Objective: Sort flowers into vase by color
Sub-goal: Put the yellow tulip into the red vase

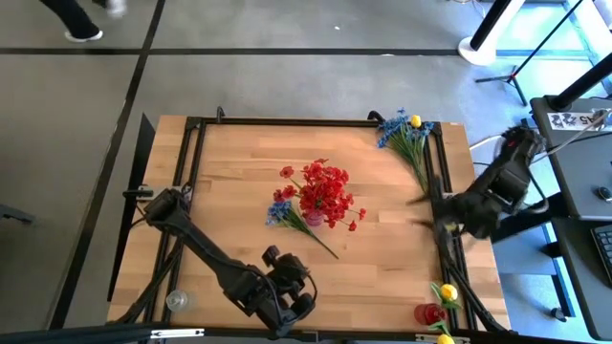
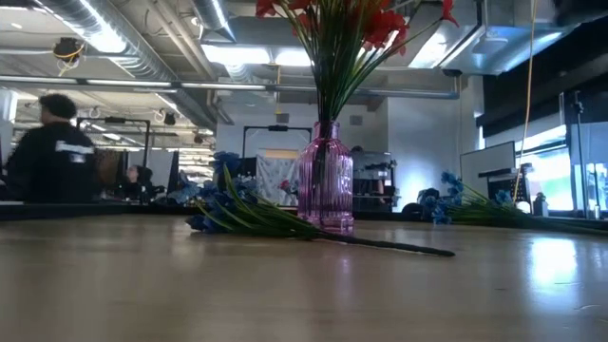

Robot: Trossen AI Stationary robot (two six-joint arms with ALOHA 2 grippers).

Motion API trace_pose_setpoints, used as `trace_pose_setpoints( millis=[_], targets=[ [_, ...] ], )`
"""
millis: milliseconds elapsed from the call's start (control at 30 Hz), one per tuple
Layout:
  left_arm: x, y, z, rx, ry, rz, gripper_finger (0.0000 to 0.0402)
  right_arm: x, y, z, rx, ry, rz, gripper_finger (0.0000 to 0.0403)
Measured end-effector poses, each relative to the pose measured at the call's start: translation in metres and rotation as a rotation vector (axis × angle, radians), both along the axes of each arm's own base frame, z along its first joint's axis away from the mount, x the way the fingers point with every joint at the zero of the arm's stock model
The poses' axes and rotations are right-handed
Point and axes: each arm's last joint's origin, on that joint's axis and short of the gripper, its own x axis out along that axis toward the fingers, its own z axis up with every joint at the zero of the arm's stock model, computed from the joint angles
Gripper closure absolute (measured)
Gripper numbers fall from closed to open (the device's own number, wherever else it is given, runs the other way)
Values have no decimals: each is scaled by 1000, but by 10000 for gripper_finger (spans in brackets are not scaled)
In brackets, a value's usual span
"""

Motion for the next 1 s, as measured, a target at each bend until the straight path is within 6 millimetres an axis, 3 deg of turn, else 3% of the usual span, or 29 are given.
trace_pose_setpoints(
  millis=[267,400,500,633,800,1000],
  targets=[
    [-2,0,-24,66,-19,4,367,29,-54,3,3,-29,-548,240],
    [0,-1,-32,74,-36,-25,367,43,-82,-3,44,80,-674,261],
    [0,1,-37,59,-39,-3,367,52,-105,-18,118,184,-772,272],
    [2,6,-43,-5,-70,59,367,56,-131,-52,157,344,-905,275],
    [4,-6,-57,7,-176,-28,367,53,-144,-85,231,447,-1021,267],
    [3,-11,-72,68,-293,-95,367,53,-144,-90,279,418,-1125,251]
  ],
)
